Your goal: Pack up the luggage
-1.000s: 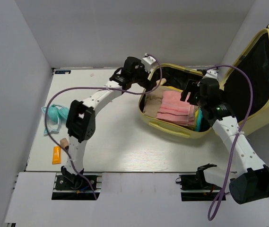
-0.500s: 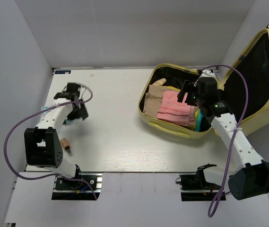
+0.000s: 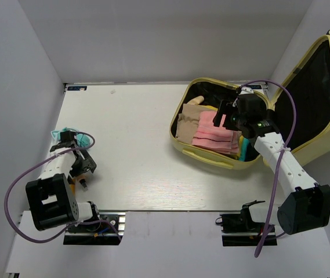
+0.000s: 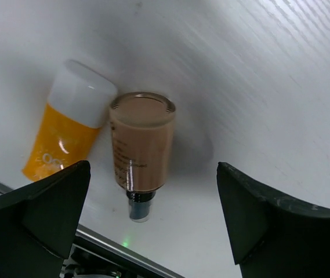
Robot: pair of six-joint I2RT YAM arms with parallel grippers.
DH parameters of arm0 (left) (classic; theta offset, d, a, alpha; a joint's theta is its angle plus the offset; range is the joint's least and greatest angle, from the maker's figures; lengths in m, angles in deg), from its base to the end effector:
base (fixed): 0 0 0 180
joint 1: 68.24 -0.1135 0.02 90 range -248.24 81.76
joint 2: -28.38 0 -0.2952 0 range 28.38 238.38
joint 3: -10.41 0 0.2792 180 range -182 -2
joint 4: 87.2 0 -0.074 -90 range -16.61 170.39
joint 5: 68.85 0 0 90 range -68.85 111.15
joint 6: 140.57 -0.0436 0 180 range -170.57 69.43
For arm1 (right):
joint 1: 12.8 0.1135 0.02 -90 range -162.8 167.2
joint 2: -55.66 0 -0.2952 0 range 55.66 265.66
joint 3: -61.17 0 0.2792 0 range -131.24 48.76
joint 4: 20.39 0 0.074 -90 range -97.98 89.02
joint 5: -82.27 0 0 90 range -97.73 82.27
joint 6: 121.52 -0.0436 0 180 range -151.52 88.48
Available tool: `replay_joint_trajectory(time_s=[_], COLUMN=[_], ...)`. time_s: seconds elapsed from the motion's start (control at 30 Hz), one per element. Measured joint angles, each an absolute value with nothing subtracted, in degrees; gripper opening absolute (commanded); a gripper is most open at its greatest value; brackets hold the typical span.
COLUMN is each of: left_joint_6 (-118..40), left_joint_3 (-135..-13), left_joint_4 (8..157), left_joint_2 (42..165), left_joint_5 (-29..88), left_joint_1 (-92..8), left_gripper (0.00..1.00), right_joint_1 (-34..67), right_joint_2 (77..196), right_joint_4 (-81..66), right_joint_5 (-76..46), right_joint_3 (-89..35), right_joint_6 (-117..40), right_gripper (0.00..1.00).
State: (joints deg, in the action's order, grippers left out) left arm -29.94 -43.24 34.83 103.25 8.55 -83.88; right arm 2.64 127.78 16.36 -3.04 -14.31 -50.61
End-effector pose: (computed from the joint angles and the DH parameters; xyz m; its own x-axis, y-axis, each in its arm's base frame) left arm 0.2142 0.0698 0.1829 -0.7787 -0.5751 -0.2510 -0.6164 0.7759 0.1345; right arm 0.2961 0.0781 0.3462 -0.5666 0.1817 -0.8037 -0.0151 0.9729 0.2305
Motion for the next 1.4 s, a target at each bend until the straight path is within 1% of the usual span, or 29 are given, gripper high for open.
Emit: replay_joint_trajectory(time_s=[0.07,0.13,0.27,0.43,0.47,0.5,0.6,0.67,0.93,1.0,1.1,1.17,1.4], left_joint_6=[-30.9,-31.4,-32.2,-33.0,-32.9,-32.9,-33.1,-33.2,-32.4,-32.0,-31.6,-31.5,-31.0], left_joint_3=[-42.7,-42.8,-42.8,-43.8,-44.4,-45.4,-47.4,-48.3,-51.7,-52.5,-53.8,-54.4,-51.5], left_joint_4=[35.9,37.2,39.2,40.8,40.6,40.1,39.8,39.4,36.1,34.9,33.8,33.4,33.1], left_joint_2=[103.0,102.8,103.2,108.9,110.3,111.4,113.5,114.5,117.1,117.1,117.2,117.5,117.9], left_joint_5=[10.1,10.5,11.7,13.4,13.7,13.8,13.9,13.9,12.4,11.6,11.0,11.0,12.1], left_joint_1=[-83.9,-83.9,-83.9,-83.9,-83.8,-83.8,-83.5,-82.8,-78.5,-78.4,-78.4,-78.1,-74.2], left_gripper=[1.0,0.97,0.94,0.91,0.88,0.88,0.79,0.77,0.77,0.75,0.7,0.7,0.7], right_joint_1=[2.6,2.6,2.6,2.6,2.6,2.6,2.6,2.6,2.6,2.6,2.6,2.6,2.6], right_joint_2=[127.8,127.8,127.8,127.8,127.8,127.8,127.7,127.7,127.7,127.8,128.3,129.0,131.3], right_joint_4=[16.4,16.4,16.4,16.6,16.6,16.7,16.8,17.0,17.6,17.6,17.6,17.6,18.5], right_joint_5=[-3.1,-3.0,-2.1,-0.7,-0.3,0.1,1.4,2.1,3.7,4.2,5.2,5.7,6.0], right_joint_3=[-14.3,-14.3,-14.3,-14.3,-14.3,-14.3,-14.3,-14.3,-14.3,-14.3,-14.3,-14.3,-14.3], right_joint_6=[-50.6,-50.6,-50.5,-50.5,-50.4,-50.4,-50.2,-50.1,-49.2,-49.0,-48.8,-48.7,-48.6], right_gripper=[0.84,0.84,0.84,0.84,0.84,0.84,0.84,0.84,0.85,0.85,0.85,0.85,0.85])
